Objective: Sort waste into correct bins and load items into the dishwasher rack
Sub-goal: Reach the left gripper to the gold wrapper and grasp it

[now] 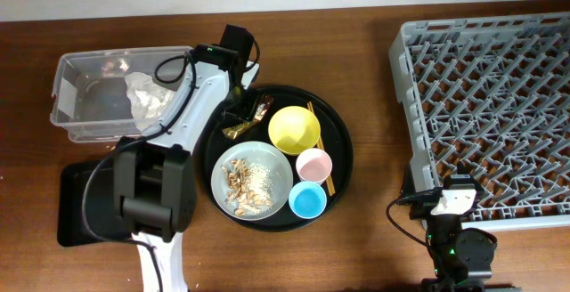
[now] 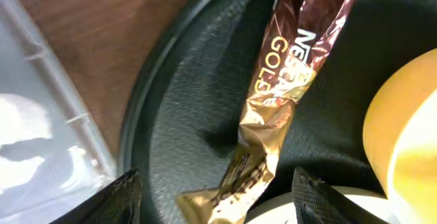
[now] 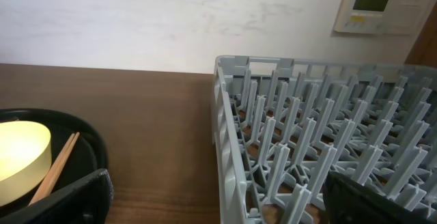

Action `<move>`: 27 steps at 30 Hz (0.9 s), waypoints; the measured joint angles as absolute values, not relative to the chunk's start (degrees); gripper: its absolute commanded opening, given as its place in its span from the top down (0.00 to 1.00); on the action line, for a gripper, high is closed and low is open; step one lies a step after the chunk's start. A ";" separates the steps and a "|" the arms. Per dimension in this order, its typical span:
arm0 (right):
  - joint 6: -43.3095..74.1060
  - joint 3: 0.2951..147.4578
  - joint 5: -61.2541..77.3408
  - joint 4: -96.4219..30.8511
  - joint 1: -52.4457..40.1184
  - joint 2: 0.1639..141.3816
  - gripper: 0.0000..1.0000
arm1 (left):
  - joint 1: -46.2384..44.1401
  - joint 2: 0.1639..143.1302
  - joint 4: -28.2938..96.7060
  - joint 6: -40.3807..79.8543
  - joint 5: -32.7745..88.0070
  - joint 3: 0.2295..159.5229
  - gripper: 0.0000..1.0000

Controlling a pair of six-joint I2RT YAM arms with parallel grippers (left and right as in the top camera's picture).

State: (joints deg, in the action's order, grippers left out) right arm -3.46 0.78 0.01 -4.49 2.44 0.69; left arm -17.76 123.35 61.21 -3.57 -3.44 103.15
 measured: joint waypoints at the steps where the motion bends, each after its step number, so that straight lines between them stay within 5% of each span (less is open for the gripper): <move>1: -3.44 0.78 0.01 -4.49 2.44 0.69 0.01 | -17.78 123.98 61.19 -3.57 -3.38 103.15 0.30; 21: -3.46 0.78 0.01 -4.49 2.44 0.69 0.01 | -18.02 126.23 57.71 -4.97 0.01 100.71 0.34; 27: -3.49 0.78 0.01 -4.49 2.44 0.69 0.01 | -18.02 128.90 57.32 -5.10 -0.01 100.71 0.44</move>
